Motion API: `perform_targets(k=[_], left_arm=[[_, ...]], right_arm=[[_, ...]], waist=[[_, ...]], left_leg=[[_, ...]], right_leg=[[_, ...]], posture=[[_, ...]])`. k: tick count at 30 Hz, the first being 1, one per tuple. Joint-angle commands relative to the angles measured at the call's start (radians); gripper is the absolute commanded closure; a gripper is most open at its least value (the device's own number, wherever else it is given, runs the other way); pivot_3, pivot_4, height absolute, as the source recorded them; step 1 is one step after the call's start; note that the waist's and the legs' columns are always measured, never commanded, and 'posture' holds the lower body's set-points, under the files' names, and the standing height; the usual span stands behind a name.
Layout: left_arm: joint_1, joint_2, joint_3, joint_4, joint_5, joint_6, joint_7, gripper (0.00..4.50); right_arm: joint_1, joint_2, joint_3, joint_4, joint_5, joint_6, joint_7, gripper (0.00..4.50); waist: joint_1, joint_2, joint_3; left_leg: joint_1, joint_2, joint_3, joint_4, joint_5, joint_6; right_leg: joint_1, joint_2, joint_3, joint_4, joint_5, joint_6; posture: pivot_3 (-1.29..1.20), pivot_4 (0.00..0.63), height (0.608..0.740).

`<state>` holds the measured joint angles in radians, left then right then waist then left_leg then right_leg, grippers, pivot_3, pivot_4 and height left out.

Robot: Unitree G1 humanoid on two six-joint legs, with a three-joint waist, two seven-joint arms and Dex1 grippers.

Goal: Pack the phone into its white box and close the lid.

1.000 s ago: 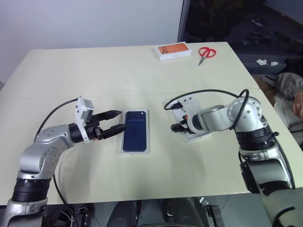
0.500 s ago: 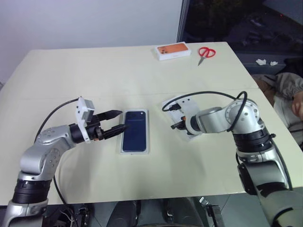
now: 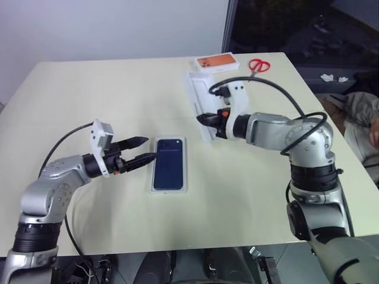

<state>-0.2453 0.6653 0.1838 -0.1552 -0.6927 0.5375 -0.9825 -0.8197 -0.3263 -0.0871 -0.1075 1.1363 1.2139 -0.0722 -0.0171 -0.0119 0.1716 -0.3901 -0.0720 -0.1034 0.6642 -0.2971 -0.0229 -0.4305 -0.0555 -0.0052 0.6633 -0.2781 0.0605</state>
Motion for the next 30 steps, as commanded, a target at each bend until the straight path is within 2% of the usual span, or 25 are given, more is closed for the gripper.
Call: perform_targets(k=[1, 3, 5, 7, 11, 16, 18, 21, 23, 26, 27, 30], left_arm=[[0.004, 0.028, 0.074, -0.004, -0.045, 0.008, -0.018, 0.73], [0.020, 0.049, 0.110, 0.003, -0.056, 0.010, -0.032, 0.73], [0.032, 0.067, 0.134, 0.013, -0.060, 0.006, -0.040, 0.73], [0.046, 0.086, 0.151, 0.021, -0.056, 0.001, -0.051, 0.73], [0.058, 0.098, 0.164, 0.024, -0.056, 0.003, -0.058, 0.73], [0.057, 0.082, 0.148, 0.016, -0.041, -0.006, -0.046, 0.73], [0.055, 0.075, 0.143, 0.012, -0.043, -0.007, -0.044, 0.73], [0.051, 0.068, 0.142, 0.015, -0.050, 0.002, -0.043, 0.73], [0.050, 0.068, 0.137, 0.018, -0.042, -0.003, -0.044, 0.73], [0.049, 0.069, 0.130, 0.018, -0.036, -0.007, -0.046, 0.73], [0.050, 0.071, 0.126, 0.018, -0.033, -0.008, -0.047, 0.73], [0.053, 0.076, 0.121, 0.019, -0.022, -0.014, -0.047, 0.73]], right_arm=[[0.049, 0.105, -0.152, 0.072, 0.263, 0.001, -0.044, 4.46], [0.090, 0.136, -0.174, 0.092, 0.343, 0.008, -0.067, 4.46], [0.112, 0.144, -0.175, 0.096, 0.361, -0.001, -0.083, 4.46], [0.125, 0.185, -0.187, 0.115, 0.482, -0.036, -0.123, 4.46], [0.140, 0.228, -0.182, 0.110, 0.582, -0.099, -0.201, 4.46], [0.125, 0.125, -0.101, 0.057, 0.414, -0.078, -0.079, 4.46], [0.113, 0.105, -0.112, 0.080, 0.439, -0.085, -0.082, 4.46], [0.119, 0.128, -0.150, 0.118, 0.559, -0.124, -0.159, 4.46], [0.130, 0.120, -0.136, 0.102, 0.565, -0.122, -0.164, 4.46], [0.145, 0.054, -0.083, 0.042, 0.453, -0.090, -0.119, 4.46], [0.133, -0.025, -0.024, -0.006, 0.325, -0.089, -0.069, 4.46], [0.089, -0.108, -0.012, -0.018, 0.237, -0.081, -0.090, 4.46]], waist=[[-0.001, 0.000, 0.000], [-0.001, 0.000, 0.000], [0.000, 0.001, 0.001], [0.000, 0.001, 0.001], [-0.002, 0.001, 0.001], [0.004, 0.001, 0.001], [0.002, 0.001, 0.001], [-0.003, 0.001, 0.001], [-0.004, 0.002, 0.001], [-0.001, 0.002, 0.001], [-0.001, 0.002, 0.001], [0.004, 0.002, 0.001]], left_leg=[[0.000, 0.000, 0.000, 0.000, 0.000, 0.000], [0.000, 0.000, 0.000, 0.000, 0.000, 0.000], [0.000, 0.000, 0.000, 0.000, 0.000, 0.000], [0.000, 0.000, 0.000, 0.000, 0.000, 0.000], [0.001, 0.000, 0.000, 0.000, 0.000, 0.000], [0.001, 0.000, 0.000, 0.000, 0.000, 0.000], [0.001, 0.000, 0.000, 0.000, 0.000, 0.000], [0.001, 0.000, 0.000, 0.000, 0.000, 0.000], [0.001, 0.000, 0.000, 0.000, 0.000, 0.000], [0.001, 0.000, 0.000, 0.000, 0.000, 0.000], [0.001, 0.000, 0.000, 0.000, 0.000, 0.000], [0.000, 0.000, 0.001, 0.000, 0.000, 0.000]], right_leg=[[0.000, 0.000, 0.000, 0.000, 0.000, 0.000], [0.000, 0.000, 0.000, 0.000, 0.000, 0.000], [0.000, 0.000, 0.000, 0.000, 0.000, 0.000], [0.000, 0.000, 0.000, 0.000, 0.000, 0.000], [0.000, 0.000, 0.000, 0.001, 0.000, 0.000], [0.000, -0.001, 0.000, 0.001, 0.000, 0.000], [0.001, 0.000, 0.000, 0.000, 0.000, 0.000], [0.000, 0.000, 0.000, 0.001, 0.000, 0.000], [0.000, 0.000, 0.000, 0.001, 0.000, 0.000], [0.000, 0.000, 0.000, 0.001, 0.000, 0.000], [0.000, 0.000, 0.000, 0.001, 0.000, 0.000], [0.000, -0.001, 0.000, 0.000, 0.000, 0.000]], posture=[[0.00, 0.150, 0.740], [0.00, 0.150, 0.740], [0.00, 0.150, 0.740], [0.00, 0.150, 0.740], [0.00, 0.150, 0.740], [0.00, 0.150, 0.740], [0.00, 0.150, 0.740], [0.00, 0.150, 0.740], [0.00, 0.150, 0.740], [0.00, 0.150, 0.740], [0.00, 0.150, 0.740], [0.00, 0.150, 0.740]])
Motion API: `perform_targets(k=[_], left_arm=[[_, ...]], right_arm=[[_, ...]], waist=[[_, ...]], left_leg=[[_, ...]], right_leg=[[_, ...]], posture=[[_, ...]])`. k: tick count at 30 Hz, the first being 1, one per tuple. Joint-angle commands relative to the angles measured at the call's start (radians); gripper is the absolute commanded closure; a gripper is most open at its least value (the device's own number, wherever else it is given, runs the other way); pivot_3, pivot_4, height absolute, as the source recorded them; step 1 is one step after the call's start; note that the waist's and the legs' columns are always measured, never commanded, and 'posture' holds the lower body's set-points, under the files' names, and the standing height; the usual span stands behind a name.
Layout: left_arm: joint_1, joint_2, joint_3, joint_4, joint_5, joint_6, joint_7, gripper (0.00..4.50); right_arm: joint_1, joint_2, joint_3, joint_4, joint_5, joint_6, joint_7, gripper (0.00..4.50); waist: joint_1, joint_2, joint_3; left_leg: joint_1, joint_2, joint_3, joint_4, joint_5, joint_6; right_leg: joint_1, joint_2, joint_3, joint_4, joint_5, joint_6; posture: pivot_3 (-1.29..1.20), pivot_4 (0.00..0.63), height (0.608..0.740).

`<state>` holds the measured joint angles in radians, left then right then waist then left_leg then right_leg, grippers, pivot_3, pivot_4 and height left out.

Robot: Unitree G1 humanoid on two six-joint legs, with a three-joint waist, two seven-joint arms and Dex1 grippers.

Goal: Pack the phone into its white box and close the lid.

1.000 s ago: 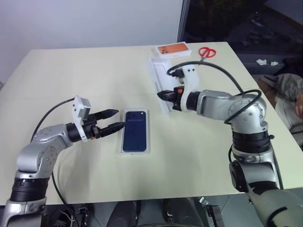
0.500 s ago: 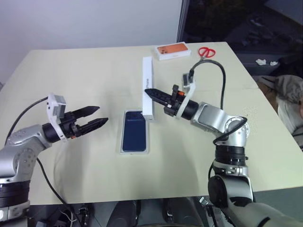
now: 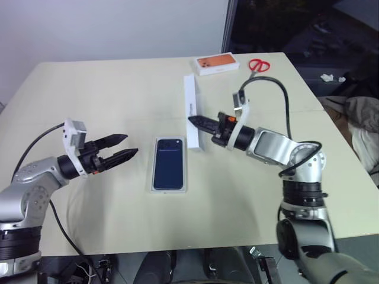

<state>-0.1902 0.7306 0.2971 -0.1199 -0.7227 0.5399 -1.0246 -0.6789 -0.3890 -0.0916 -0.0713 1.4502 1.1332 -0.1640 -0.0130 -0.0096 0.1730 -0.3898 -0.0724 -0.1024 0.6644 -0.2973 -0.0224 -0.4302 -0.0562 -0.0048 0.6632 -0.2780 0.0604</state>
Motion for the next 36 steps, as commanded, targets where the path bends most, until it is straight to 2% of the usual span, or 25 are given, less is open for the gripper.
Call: perform_targets(k=[1, 4, 6, 8, 12, 19, 22, 27, 31, 35, 36], left_arm=[[-0.002, 0.011, 0.009, -0.016, 0.010, -0.018, -0.004, 0.73], [-0.001, 0.008, 0.010, -0.016, 0.012, -0.017, -0.002, 0.73], [0.004, 0.003, 0.005, -0.020, 0.016, -0.020, 0.001, 0.73], [0.009, -0.001, -0.003, -0.019, 0.025, -0.028, 0.001, 0.73], [-0.003, -0.010, -0.016, -0.009, 0.035, -0.033, 0.002, 0.73], [-0.013, -0.015, -0.025, -0.015, 0.046, -0.035, 0.005, 0.73], [-0.003, -0.010, -0.017, -0.019, 0.045, -0.033, 0.003, 0.73], [0.007, -0.009, -0.013, -0.032, 0.039, -0.024, 0.011, 0.73], [0.017, 0.001, -0.014, -0.019, 0.052, -0.023, 0.012, 0.73], [0.017, 0.013, -0.023, 0.014, 0.079, -0.026, 0.019, 0.73], [0.015, 0.012, -0.027, 0.019, 0.080, -0.021, 0.022, 0.73]], right_arm=[[-0.061, -0.063, -0.015, -0.042, -0.078, 0.023, -0.034, 4.46], [-0.060, -0.094, -0.026, -0.029, -0.072, 0.089, -0.115, 4.46], [-0.052, -0.217, 0.037, -0.099, -0.154, 0.238, -0.163, 4.46], [-0.052, -0.270, 0.041, -0.119, -0.180, 0.331, -0.210, 4.46], [-0.055, -0.310, 0.076, -0.144, -0.301, 0.389, -0.192, 4.46], [0.007, -0.223, 0.059, -0.123, -0.520, 0.402, -0.202, 4.46], [0.012, -0.157, 0.015, -0.114, -0.583, 0.430, -0.196, 3.60], [-0.043, -0.121, -0.012, -0.129, -0.675, 0.382, -0.126, 1.19], [-0.089, -0.066, -0.135, -0.114, -0.682, 0.208, -0.027, 1.19], [-0.062, -0.028, -0.144, -0.161, -0.666, 0.163, 0.069, 1.19], [-0.040, -0.039, -0.103, -0.183, -0.672, 0.151, 0.114, 1.19]], waist=[[0.000, 0.000, 0.000], [-0.002, 0.000, 0.000], [-0.001, 0.000, 0.000], [0.003, 0.000, 0.000], [-0.001, 0.000, 0.000], [-0.003, 0.000, 0.000], [0.000, 0.000, 0.000], [0.000, 0.000, 0.000], [-0.003, 0.000, 0.000], [-0.002, 0.000, 0.000], [-0.002, 0.000, 0.000]], left_leg=[[0.000, 0.000, 0.000, 0.000, 0.000, 0.000], [0.000, 0.001, 0.000, 0.000, 0.000, 0.000], [0.000, 0.001, 0.000, -0.001, 0.000, 0.000], [-0.001, 0.001, 0.000, -0.001, 0.000, 0.000], [-0.001, 0.000, 0.000, -0.001, 0.000, 0.000], [-0.001, 0.001, 0.001, -0.001, 0.000, 0.000], [-0.001, 0.001, 0.001, -0.001, 0.000, 0.000], [-0.001, 0.000, 0.001, 0.000, 0.000, 0.000], [0.000, 0.000, 0.001, -0.001, 0.000, 0.000], [0.000, 0.001, 0.001, -0.001, 0.000, 0.000], [0.000, 0.000, 0.001, -0.001, 0.000, 0.000]], right_leg=[[0.000, 0.000, 0.000, 0.000, 0.000, 0.000], [0.000, 0.000, 0.000, 0.000, 0.000, 0.000], [0.000, 0.000, 0.000, 0.000, 0.000, 0.000], [-0.001, 0.000, 0.000, -0.001, 0.000, 0.000], [0.000, -0.001, 0.000, -0.002, 0.000, 0.000], [0.000, -0.001, 0.000, -0.001, 0.000, 0.000], [0.000, 0.000, 0.000, -0.001, 0.000, 0.000], [0.000, 0.000, 0.000, -0.001, 0.000, 0.000], [-0.001, 0.000, 0.000, 0.000, 0.000, 0.000], [0.000, 0.000, 0.000, 0.000, 0.000, 0.000], [0.000, 0.000, 0.000, 0.000, 0.000, 0.000]], posture=[[0.00, 0.150, 0.740], [0.00, 0.150, 0.740], [0.00, 0.150, 0.740], [0.00, 0.150, 0.740], [0.00, 0.150, 0.740], [0.00, 0.150, 0.740], [0.00, 0.150, 0.740], [0.00, 0.150, 0.740], [0.00, 0.150, 0.740], [0.00, 0.150, 0.740], [0.00, 0.150, 0.740]])
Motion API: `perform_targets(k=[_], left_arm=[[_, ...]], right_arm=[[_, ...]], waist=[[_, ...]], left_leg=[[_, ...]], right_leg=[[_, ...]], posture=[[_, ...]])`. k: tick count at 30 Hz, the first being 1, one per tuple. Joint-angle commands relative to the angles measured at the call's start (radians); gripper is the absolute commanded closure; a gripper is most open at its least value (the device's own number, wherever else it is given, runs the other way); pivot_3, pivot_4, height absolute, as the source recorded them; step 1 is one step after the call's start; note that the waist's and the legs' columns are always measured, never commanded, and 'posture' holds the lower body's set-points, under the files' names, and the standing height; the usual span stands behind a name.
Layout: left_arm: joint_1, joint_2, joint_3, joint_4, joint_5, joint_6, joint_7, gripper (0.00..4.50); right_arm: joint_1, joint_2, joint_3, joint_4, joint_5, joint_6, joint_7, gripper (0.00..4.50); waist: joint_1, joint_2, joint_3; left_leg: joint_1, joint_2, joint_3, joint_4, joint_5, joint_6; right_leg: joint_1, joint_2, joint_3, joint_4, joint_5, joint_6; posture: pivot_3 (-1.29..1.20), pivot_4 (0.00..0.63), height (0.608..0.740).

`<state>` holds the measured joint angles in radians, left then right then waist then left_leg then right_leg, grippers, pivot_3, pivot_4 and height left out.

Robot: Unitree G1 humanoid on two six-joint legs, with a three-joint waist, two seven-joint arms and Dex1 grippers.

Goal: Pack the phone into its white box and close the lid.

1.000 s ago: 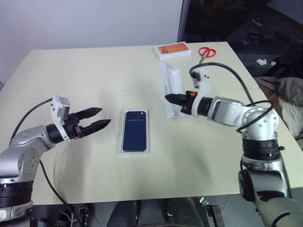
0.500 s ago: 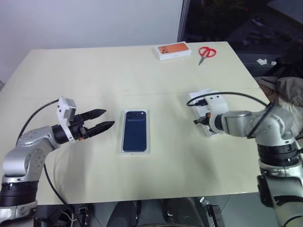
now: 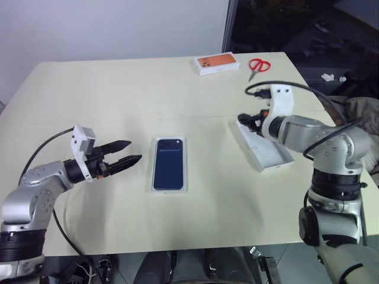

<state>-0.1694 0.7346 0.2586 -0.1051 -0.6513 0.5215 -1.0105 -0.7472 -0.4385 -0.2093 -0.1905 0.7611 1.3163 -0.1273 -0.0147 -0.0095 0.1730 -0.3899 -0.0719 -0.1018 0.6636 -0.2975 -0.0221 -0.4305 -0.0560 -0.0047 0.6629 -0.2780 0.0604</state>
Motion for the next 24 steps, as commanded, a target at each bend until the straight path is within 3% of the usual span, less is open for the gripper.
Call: perform_targets(k=[1, 2, 5, 8, 9, 11, 24], left_arm=[[-0.008, 0.007, 0.006, 0.009, 0.005, 0.009, 0.006, 0.73], [-0.010, 0.007, 0.001, 0.014, 0.002, 0.018, 0.005, 0.73], [-0.012, -0.011, -0.009, 0.031, -0.005, 0.042, 0.017, 1.63], [0.005, -0.038, -0.037, 0.025, 0.041, 0.016, 0.050, 3.10], [0.013, -0.043, -0.046, 0.020, 0.056, 0.005, 0.057, 3.75], [0.028, -0.055, -0.067, 0.020, 0.083, -0.018, 0.063, 4.44], [0.003, -0.140, -0.239, 0.078, 0.244, -0.083, 0.103, 4.44]], right_arm=[[0.059, -0.004, 0.063, -0.094, 0.010, -0.055, 0.135, 1.41], [0.083, -0.019, 0.107, -0.117, 0.006, -0.068, 0.187, 1.72], [0.162, -0.082, 0.264, -0.174, -0.063, -0.159, 0.326, 3.07], [0.205, -0.125, 0.395, -0.175, -0.167, -0.295, 0.428, 4.50], [0.214, -0.132, 0.422, -0.168, -0.198, -0.331, 0.450, 4.50], [0.228, -0.122, 0.441, -0.150, -0.225, -0.361, 0.472, 4.50], [0.261, -0.053, 0.564, -0.143, -0.353, -0.451, 0.590, 4.50]], waist=[[0.000, 0.000, 0.000], [0.001, 0.000, 0.000], [0.001, 0.000, 0.000], [-0.001, 0.000, 0.000], [-0.001, 0.000, 0.000], [-0.003, 0.000, 0.000], [0.005, 0.000, 0.000]], left_leg=[[0.000, 0.000, 0.000, 0.000, 0.000, 0.000], [0.000, 0.000, 0.000, 0.000, 0.000, 0.000], [0.000, 0.000, 0.000, 0.000, 0.000, 0.000], [0.000, 0.000, 0.000, 0.001, 0.000, 0.000], [0.001, 0.000, 0.000, 0.001, 0.000, 0.000], [0.001, 0.000, 0.000, 0.001, 0.000, 0.000], [0.001, 0.000, 0.000, 0.001, 0.000, -0.001]], right_leg=[[0.000, 0.000, 0.000, 0.000, 0.000, 0.000], [0.000, 0.000, 0.000, 0.000, 0.000, 0.000], [0.000, 0.000, 0.000, 0.000, 0.000, 0.000], [0.000, 0.000, 0.000, 0.000, 0.000, 0.000], [0.000, 0.000, 0.000, 0.000, 0.000, 0.000], [0.001, 0.000, 0.000, 0.000, 0.000, 0.001], [0.001, 0.000, 0.000, 0.001, 0.000, 0.000]], posture=[[0.00, 0.150, 0.740], [0.00, 0.150, 0.740], [0.00, 0.150, 0.740], [0.00, 0.150, 0.740], [0.00, 0.150, 0.740], [0.00, 0.150, 0.740], [0.00, 0.150, 0.740]])
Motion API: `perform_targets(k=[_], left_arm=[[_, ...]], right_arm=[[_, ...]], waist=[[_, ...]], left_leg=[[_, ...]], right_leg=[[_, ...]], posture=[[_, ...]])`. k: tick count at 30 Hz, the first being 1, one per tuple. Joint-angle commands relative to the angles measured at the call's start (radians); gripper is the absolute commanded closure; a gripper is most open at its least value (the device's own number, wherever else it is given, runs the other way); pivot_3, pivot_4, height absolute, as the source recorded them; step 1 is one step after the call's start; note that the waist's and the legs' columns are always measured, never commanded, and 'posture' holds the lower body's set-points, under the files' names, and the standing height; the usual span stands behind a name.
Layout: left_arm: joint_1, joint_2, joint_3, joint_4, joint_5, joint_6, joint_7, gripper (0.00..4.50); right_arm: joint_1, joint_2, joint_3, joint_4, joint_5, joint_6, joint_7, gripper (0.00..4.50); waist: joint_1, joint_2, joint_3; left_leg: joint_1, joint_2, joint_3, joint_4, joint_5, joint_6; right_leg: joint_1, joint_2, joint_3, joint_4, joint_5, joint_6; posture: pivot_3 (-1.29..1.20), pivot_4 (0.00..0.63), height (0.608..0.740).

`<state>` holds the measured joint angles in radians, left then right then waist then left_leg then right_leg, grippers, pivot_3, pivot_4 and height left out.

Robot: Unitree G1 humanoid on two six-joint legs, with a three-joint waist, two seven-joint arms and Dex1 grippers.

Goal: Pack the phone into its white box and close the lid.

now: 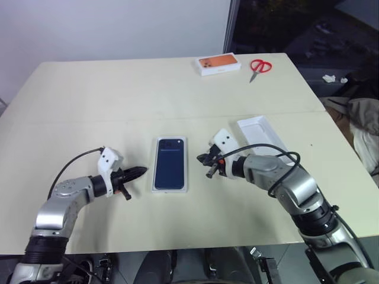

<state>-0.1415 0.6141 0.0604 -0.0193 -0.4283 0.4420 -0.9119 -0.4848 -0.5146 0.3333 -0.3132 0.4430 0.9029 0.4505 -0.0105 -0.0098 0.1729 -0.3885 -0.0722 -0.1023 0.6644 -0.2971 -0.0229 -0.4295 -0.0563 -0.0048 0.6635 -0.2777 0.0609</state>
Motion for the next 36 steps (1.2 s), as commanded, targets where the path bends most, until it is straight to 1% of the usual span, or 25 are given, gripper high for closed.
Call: perform_targets(k=[1, 3, 5, 7, 10, 15, 20, 22, 27, 30, 36], left_arm=[[-0.031, -0.027, -0.053, -0.008, 0.030, -0.004, 0.008, 4.44], [-0.037, -0.039, -0.073, -0.010, 0.036, 0.003, 0.004, 4.44], [-0.035, -0.048, -0.081, -0.006, 0.036, 0.001, -0.004, 4.44], [-0.033, -0.049, -0.082, 0.000, 0.034, -0.002, -0.012, 4.44], [-0.046, -0.064, -0.089, 0.008, 0.027, 0.003, -0.019, 4.44], [-0.087, -0.108, -0.129, 0.040, 0.047, -0.013, -0.023, 4.44], [-0.128, -0.145, -0.150, 0.078, 0.068, -0.032, -0.025, 4.44], [-0.127, -0.140, -0.149, 0.089, 0.073, -0.040, -0.036, 4.44], [-0.137, -0.149, -0.138, 0.105, 0.063, -0.033, -0.046, 4.44], [-0.149, -0.160, -0.156, 0.115, 0.079, -0.041, -0.050, 4.44], [-0.187, -0.229, -0.196, 0.138, 0.105, -0.059, -0.041, 4.44]], right_arm=[[-0.002, 0.033, 0.020, -0.016, -0.044, -0.043, 0.012, 4.50], [-0.004, 0.043, 0.031, -0.008, -0.072, -0.063, 0.021, 4.50], [-0.003, 0.033, 0.069, -0.016, -0.115, -0.104, 0.047, 4.50], [0.004, 0.045, 0.069, -0.023, -0.126, -0.105, 0.049, 4.50], [0.025, 0.035, 0.058, -0.030, -0.136, -0.105, 0.068, 4.50], [0.084, -0.040, 0.023, -0.036, -0.166, -0.132, 0.104, 4.50], [0.141, -0.107, -0.045, -0.034, -0.185, -0.151, 0.118, 4.50], [0.142, -0.099, -0.071, -0.016, -0.188, -0.157, 0.106, 4.50], [0.146, -0.080, -0.057, -0.012, -0.222, -0.173, 0.110, 4.50], [0.147, -0.045, -0.073, -0.022, -0.207, -0.152, 0.104, 4.50], [0.147, -0.055, -0.081, 0.020, -0.231, -0.165, 0.130, 4.50]], waist=[[0.000, 0.000, 0.000], [0.000, 0.000, 0.000], [0.000, 0.000, 0.000], [0.000, 0.000, 0.000], [0.003, 0.000, 0.000], [0.022, 0.000, -0.001], [0.043, 0.000, -0.001], [0.044, 0.000, -0.001], [0.043, 0.000, -0.002], [0.045, 0.000, -0.002], [0.052, 0.000, -0.002]], left_leg=[[0.000, 0.000, 0.000, 0.000, 0.000, 0.000], [0.000, 0.000, 0.000, 0.001, 0.000, 0.000], [0.000, 0.000, 0.000, 0.001, 0.000, 0.000], [0.001, 0.000, 0.000, 0.001, 0.000, 0.000], [0.001, 0.000, 0.000, 0.001, 0.000, 0.000], [0.002, -0.002, -0.001, 0.002, 0.000, 0.000], [0.004, -0.002, -0.002, 0.003, 0.000, 0.000], [0.004, -0.003, -0.002, 0.003, 0.000, 0.000], [0.004, -0.002, -0.001, 0.002, 0.000, 0.000], [0.004, -0.002, -0.001, 0.002, 0.000, 0.000], [0.004, -0.003, -0.002, 0.003, 0.000, 0.000]], right_leg=[[0.000, 0.000, 0.000, 0.000, 0.000, 0.000], [0.000, 0.000, 0.000, 0.000, 0.000, 0.000], [0.001, 0.000, 0.000, 0.000, 0.000, 0.000], [0.001, 0.000, 0.000, 0.000, 0.000, 0.000], [0.001, 0.000, 0.000, 0.000, 0.000, 0.000], [0.003, -0.001, 0.000, 0.000, 0.000, 0.001], [0.007, -0.001, 0.000, -0.001, 0.001, 0.001], [0.006, -0.001, 0.000, -0.001, 0.001, 0.001], [0.006, -0.001, 0.000, 0.000, 0.001, 0.001], [0.006, -0.001, 0.000, 0.000, 0.001, 0.001], [0.007, -0.001, 0.000, -0.001, 0.001, 0.001]], posture=[[0.00, 0.150, 0.740], [0.00, 0.150, 0.740], [0.00, 0.150, 0.740], [0.00, 0.150, 0.740], [0.00, 0.150, 0.740], [0.00, 0.150, 0.740], [0.00, 0.150, 0.740], [0.00, 0.150, 0.740], [0.00, 0.150, 0.740], [0.00, 0.150, 0.740], [0.00, 0.150, 0.740]])
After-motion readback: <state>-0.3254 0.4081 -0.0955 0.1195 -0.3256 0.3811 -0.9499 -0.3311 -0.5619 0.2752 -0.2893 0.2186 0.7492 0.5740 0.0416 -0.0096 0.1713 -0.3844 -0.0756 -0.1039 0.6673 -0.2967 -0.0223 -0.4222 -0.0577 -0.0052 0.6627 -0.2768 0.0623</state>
